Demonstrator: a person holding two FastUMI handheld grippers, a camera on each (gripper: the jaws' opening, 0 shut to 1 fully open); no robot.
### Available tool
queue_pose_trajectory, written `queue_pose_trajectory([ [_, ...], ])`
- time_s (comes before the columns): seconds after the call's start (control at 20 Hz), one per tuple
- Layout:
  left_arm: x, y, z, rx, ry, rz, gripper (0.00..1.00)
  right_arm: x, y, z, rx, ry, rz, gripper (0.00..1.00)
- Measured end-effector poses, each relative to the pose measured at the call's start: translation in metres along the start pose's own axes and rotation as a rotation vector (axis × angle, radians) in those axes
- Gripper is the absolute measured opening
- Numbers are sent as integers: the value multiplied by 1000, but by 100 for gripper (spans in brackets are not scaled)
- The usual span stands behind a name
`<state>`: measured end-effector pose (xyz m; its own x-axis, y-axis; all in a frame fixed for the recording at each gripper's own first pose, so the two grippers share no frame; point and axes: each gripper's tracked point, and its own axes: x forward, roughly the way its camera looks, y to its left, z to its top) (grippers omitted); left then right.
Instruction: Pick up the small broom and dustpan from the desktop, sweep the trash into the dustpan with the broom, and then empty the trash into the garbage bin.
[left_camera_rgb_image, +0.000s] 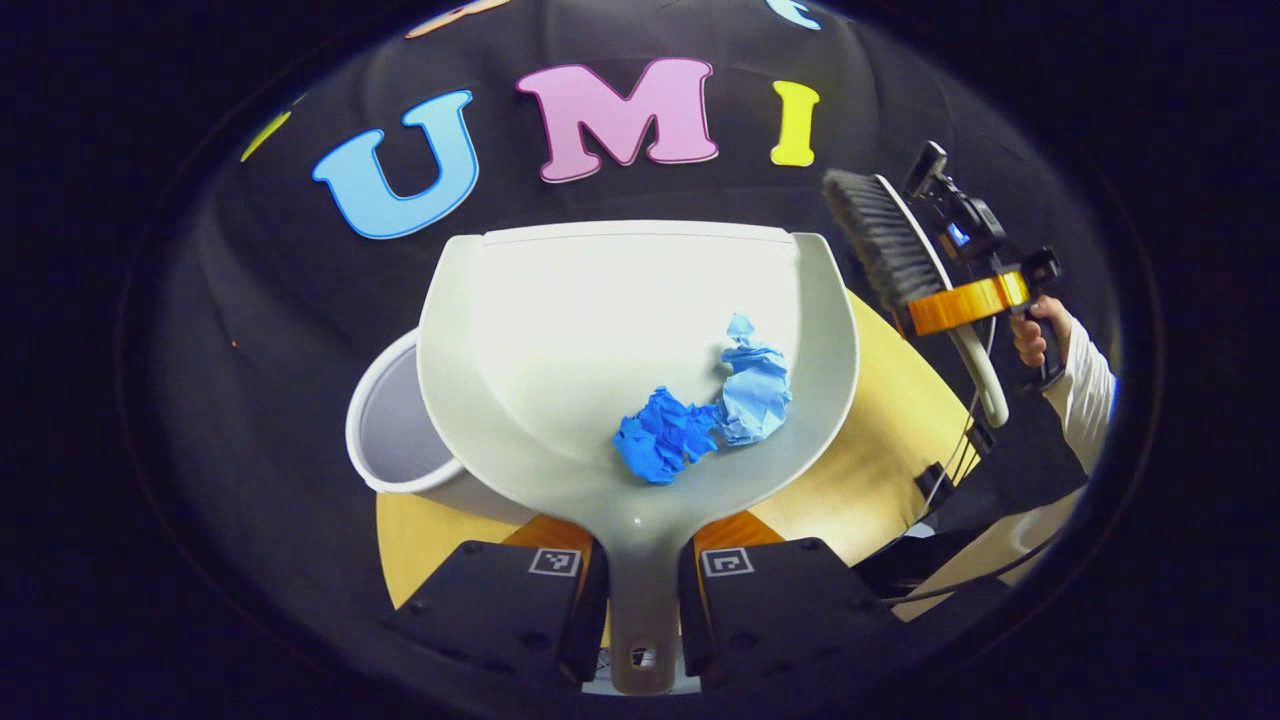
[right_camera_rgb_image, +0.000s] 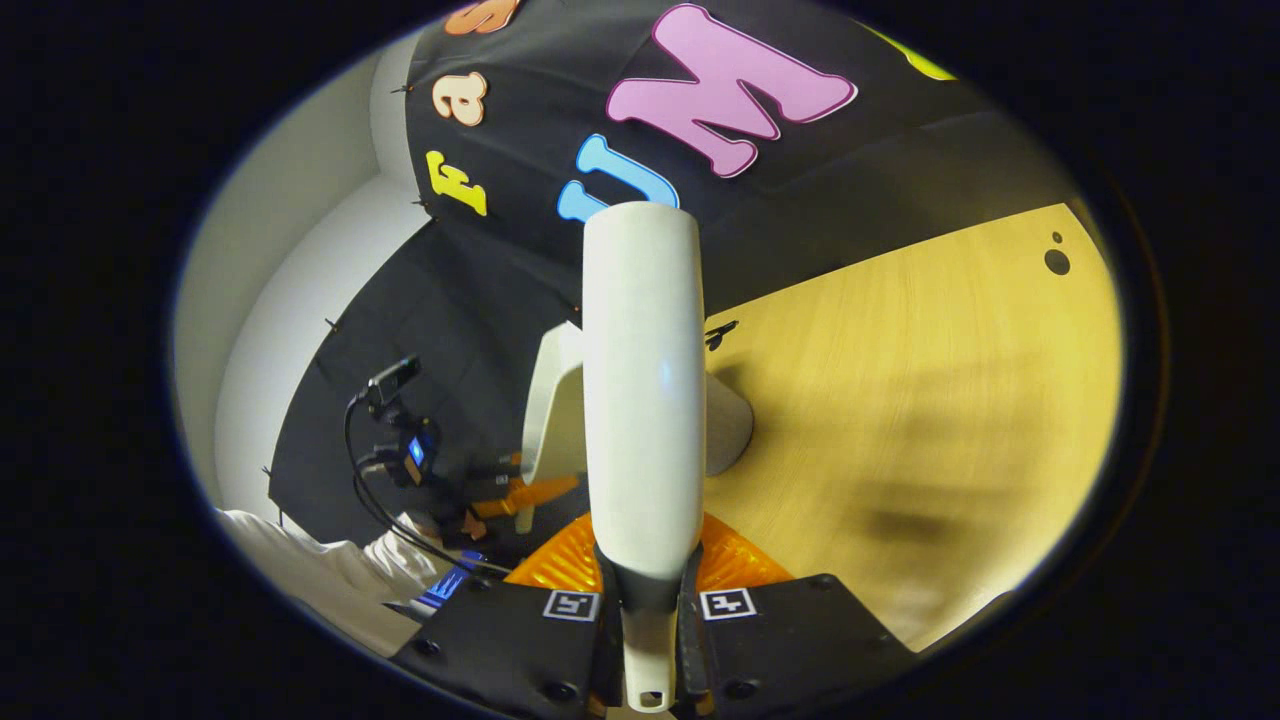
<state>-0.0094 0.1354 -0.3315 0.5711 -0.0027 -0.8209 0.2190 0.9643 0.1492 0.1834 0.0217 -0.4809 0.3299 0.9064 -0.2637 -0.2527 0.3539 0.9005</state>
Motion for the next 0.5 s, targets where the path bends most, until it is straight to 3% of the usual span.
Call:
queue_pose_trajectory([
  [0.25, 16, 10, -17, 74, 78, 223, 27, -26, 0, -35, 27, -10, -1, 22],
  [0.5, 7, 12, -16, 186, 224, 430, 28, -26, -19, -36, 40, -19, -64, 22],
])
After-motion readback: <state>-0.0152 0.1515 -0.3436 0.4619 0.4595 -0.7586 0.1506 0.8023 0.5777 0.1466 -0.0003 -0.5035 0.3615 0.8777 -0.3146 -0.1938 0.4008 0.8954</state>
